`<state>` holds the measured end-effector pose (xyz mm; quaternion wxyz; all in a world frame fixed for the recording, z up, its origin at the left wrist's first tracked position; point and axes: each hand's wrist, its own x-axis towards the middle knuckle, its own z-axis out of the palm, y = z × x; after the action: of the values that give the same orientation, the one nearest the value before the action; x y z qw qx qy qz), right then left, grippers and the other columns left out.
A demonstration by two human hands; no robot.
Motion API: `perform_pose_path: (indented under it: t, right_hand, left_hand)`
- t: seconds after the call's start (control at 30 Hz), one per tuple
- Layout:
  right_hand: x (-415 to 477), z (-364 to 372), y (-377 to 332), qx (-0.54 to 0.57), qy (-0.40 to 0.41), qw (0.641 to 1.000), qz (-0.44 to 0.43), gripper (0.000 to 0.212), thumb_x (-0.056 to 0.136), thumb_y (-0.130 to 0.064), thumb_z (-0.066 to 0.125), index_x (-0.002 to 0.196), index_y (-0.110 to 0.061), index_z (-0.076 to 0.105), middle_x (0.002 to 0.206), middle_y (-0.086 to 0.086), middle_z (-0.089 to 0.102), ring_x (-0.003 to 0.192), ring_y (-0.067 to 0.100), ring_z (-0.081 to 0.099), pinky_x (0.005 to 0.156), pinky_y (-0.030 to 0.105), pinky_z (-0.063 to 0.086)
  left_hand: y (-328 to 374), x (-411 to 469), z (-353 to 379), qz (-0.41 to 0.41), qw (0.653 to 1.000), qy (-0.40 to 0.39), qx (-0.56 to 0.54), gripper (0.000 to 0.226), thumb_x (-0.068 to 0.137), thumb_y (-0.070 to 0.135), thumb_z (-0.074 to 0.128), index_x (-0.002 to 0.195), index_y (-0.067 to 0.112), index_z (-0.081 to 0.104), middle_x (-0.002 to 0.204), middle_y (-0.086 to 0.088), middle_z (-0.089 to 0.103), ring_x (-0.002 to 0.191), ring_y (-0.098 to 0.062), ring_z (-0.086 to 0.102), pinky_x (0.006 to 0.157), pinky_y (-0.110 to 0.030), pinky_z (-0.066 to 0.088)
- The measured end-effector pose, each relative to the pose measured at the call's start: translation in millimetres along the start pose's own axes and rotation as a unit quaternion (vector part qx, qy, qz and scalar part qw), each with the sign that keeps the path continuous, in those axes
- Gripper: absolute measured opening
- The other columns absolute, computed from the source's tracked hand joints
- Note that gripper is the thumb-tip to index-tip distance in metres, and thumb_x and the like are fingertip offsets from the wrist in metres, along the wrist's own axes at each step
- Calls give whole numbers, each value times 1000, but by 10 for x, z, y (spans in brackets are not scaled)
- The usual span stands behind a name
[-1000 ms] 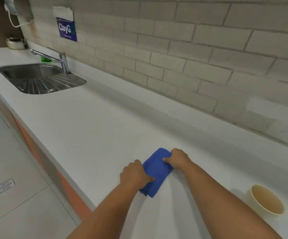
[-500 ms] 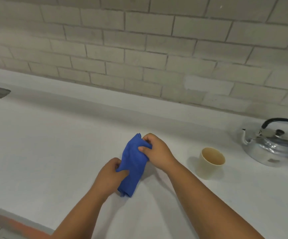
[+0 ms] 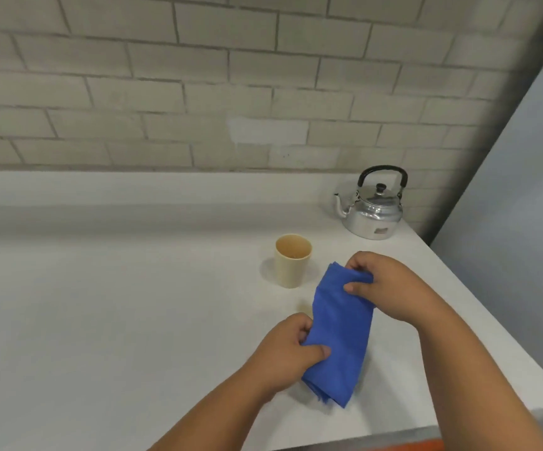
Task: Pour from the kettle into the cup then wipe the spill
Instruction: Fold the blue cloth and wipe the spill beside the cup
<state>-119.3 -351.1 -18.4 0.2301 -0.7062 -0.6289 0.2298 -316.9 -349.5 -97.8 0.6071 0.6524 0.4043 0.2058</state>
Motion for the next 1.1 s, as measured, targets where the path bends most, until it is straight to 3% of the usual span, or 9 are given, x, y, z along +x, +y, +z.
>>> perform_pose_path:
  t: [0.17, 0.23, 0.3, 0.43, 0.53, 0.63, 0.77, 0.9, 1.1]
  right_hand:
    - [9, -32, 525, -35, 28, 995, 90, 14, 80, -11, 59, 81, -24, 55, 88, 2, 63, 75, 15, 58, 59, 27, 44]
    - [75, 80, 597, -44, 68, 991, 105, 18, 82, -11, 56, 97, -20, 57, 102, 6, 64, 90, 23, 59, 74, 33, 49]
    - [116, 268, 639, -96, 103, 985, 102, 36, 87, -19, 54, 123, -18, 51, 130, 8, 54, 114, 28, 51, 94, 37, 44]
    - [94, 760, 628, -175, 52, 977, 105, 75, 87, -58, 41, 145, -17, 19, 156, 13, 15, 142, 32, 15, 114, 47, 17]
    - [92, 1099, 636, -206, -8, 968, 142, 93, 82, -72, 29, 147, -12, 2, 156, 20, -1, 144, 36, -1, 115, 50, 4]
    - [152, 1257, 611, -235, 24, 961, 144, 77, 92, -54, 25, 146, -6, -1, 156, 23, 0, 144, 37, 0, 117, 48, 3]
    - [236, 1355, 521, -245, 22, 965, 92, 58, 97, -28, 21, 145, -4, 1, 157, 20, 3, 144, 33, 2, 118, 43, 2]
    - [86, 1465, 568, -209, -23, 978, -7, 55, 95, -17, 22, 147, -10, 5, 158, 11, 4, 145, 24, 1, 117, 33, -2]
    - [188, 1375, 446, -130, 29, 990, 45, 49, 98, -12, 23, 146, -10, 16, 157, 7, 13, 145, 18, 7, 116, 26, 0]
  left_hand:
    - [-77, 284, 524, 8, 998, -17, 65, 10, 78, 22, 61, 84, 19, 53, 82, 4, 59, 71, -10, 53, 69, -26, 43]
    - [-106, 341, 546, 10, 992, 12, 125, 13, 81, 21, 59, 91, 15, 55, 90, -1, 63, 77, -15, 58, 75, -31, 48]
    - [-146, 355, 450, 24, 977, 33, 208, 24, 83, 25, 57, 105, 17, 58, 106, -2, 66, 93, -18, 62, 86, -34, 51]
    - [-346, 260, -162, 81, 908, 167, 375, 39, 88, 35, 53, 125, 21, 54, 133, 2, 55, 119, -17, 51, 100, -25, 37]
    - [-603, 107, -846, 18, 852, 243, 464, 43, 92, 35, 47, 131, 17, 50, 147, -5, 43, 136, -24, 36, 110, -35, 31]
    - [-895, -114, -1317, -70, 824, 265, 497, 51, 95, 40, 38, 140, 17, 39, 154, -8, 29, 143, -31, 19, 114, -44, 23]
    - [-1061, -183, -1434, -74, 831, 246, 494, 55, 96, 46, 26, 146, 25, 22, 158, -2, 17, 146, -25, 10, 117, -45, 12]
    - [-1080, -151, -1458, -73, 830, 247, 495, 55, 96, 47, 23, 147, 28, 18, 158, 0, 15, 146, -23, 8, 118, -44, 10]
    - [-1136, -134, -1479, -77, 830, 237, 500, 56, 95, 49, 17, 147, 29, 13, 159, 2, 10, 147, -20, 4, 118, -42, 6]
